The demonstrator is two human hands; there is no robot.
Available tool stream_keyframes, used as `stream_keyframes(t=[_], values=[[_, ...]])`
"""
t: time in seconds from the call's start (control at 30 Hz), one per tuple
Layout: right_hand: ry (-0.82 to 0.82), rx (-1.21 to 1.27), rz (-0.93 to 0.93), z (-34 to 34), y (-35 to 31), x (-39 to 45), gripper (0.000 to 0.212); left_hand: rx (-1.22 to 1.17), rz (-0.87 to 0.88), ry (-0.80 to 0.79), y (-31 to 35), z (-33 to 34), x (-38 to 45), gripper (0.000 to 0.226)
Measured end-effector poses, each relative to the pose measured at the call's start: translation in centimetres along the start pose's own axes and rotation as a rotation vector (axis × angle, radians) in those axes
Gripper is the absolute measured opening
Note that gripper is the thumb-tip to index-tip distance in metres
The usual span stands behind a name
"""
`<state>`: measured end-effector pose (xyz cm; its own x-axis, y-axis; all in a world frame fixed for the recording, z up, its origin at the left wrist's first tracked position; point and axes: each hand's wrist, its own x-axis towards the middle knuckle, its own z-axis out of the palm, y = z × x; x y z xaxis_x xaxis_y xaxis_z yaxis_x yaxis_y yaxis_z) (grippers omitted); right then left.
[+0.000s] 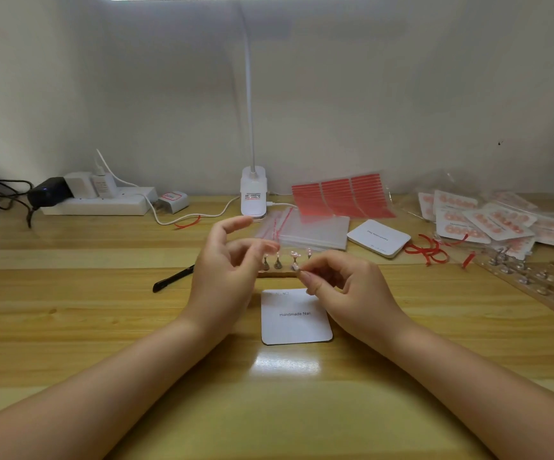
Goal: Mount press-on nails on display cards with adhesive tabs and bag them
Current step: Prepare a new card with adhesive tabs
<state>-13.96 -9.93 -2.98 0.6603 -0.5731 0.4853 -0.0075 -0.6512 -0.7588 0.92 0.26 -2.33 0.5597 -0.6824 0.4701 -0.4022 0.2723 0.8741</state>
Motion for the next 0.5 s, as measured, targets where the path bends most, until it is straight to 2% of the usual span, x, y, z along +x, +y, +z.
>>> stream_keyframes(t=[0.1,0.27,0.37,0.5], values=[[0.022,0.044,0.064,-0.1,0.1,0.1,0.01,-0.052,-0.078,0.051,-0.1,-0.3,0.4,0.031],[0.16,0.029,0.138,-0.5,0.6,0.6,0.005,-0.043,-0.111,0.007,0.0,-0.1,0.1,0.04],[0.219,-0.04,0.189,-1.2,1.3,1.2,0.007,-0.029,-0.125,0.004,0.0,-0.1,0.1,0.041],[0.202,-0.155,0.256,-1.4,2.2,1.7,0.011,-0.001,-0.13,-0.01,0.1,-0.1,0.2,0.042]])
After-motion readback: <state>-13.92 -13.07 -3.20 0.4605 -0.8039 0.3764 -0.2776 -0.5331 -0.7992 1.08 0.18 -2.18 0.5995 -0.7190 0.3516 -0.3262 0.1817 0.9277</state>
